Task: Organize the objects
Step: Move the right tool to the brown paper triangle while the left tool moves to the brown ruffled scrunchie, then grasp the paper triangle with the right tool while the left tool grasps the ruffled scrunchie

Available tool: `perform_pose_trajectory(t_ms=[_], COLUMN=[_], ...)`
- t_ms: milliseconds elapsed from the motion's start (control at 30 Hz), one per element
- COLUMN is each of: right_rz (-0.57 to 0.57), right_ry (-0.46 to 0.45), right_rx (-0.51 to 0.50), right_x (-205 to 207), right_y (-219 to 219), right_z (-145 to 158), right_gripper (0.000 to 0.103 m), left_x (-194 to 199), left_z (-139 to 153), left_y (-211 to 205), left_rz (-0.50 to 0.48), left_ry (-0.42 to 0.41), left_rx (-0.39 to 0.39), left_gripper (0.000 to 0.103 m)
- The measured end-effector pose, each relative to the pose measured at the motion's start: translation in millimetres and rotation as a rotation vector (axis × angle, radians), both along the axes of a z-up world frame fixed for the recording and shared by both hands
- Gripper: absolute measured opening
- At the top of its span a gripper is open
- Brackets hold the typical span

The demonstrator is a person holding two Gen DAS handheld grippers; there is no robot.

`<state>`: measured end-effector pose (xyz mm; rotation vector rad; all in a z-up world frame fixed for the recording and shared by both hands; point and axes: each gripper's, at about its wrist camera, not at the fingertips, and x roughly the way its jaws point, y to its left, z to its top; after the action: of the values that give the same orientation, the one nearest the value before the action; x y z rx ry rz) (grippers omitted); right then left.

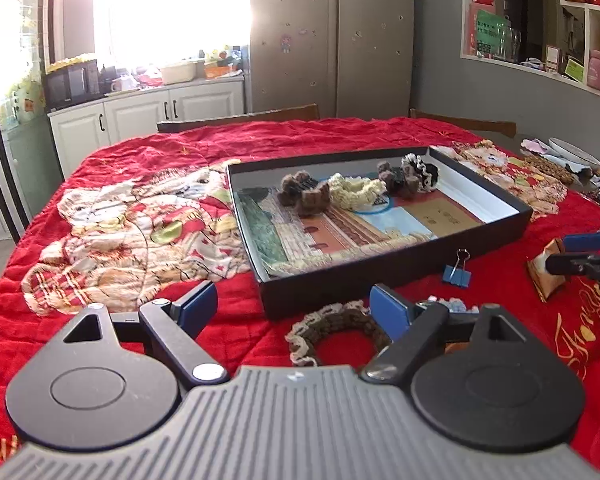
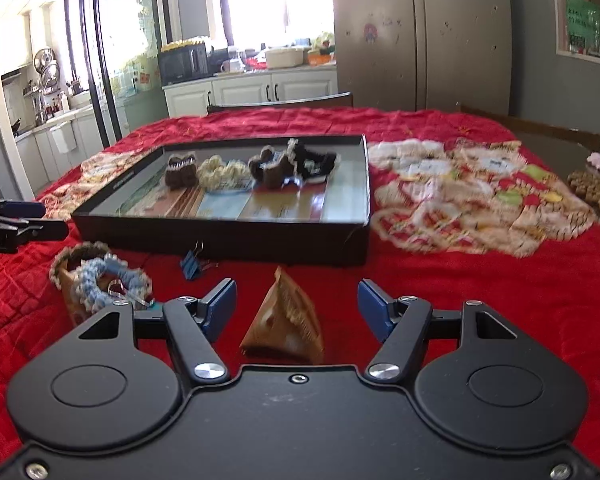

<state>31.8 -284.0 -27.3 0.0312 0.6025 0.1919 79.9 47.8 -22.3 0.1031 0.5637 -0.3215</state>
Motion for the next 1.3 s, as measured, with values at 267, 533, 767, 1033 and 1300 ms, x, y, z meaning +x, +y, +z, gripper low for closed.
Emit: perform_pose_trajectory(t_ms=[267, 533, 767, 1033, 1300], right_rz=[0.007, 0.005, 0.002, -0.006, -0.006], right_ry=[0.018, 0.041, 0.050, 0.044, 0.041], right_rx=[-0.012, -0.012, -0.031, -0.067, -0.080], right_x=[-3, 1, 3, 3, 5], right_y=[10, 15, 18, 23, 23], right_z=[-14, -20, -23, -23, -23], right_gripper=[0.065, 0.063, 0.060, 0.048, 0.046], left_x=[4, 7, 9, 6, 4], left_z=[-16, -26, -35, -35, -34], left_y=[0, 2, 5, 0, -5], left_rz=[-0.007, -0.007, 0.008, 0.014, 0.002], left_ry=[0.040, 0.076, 0.105, 0.096, 0.094], left_rx=[0.013, 0.007, -0.007, 0.003, 0.014], left_gripper=[0.089, 0.081, 0.061, 0.039, 0.023])
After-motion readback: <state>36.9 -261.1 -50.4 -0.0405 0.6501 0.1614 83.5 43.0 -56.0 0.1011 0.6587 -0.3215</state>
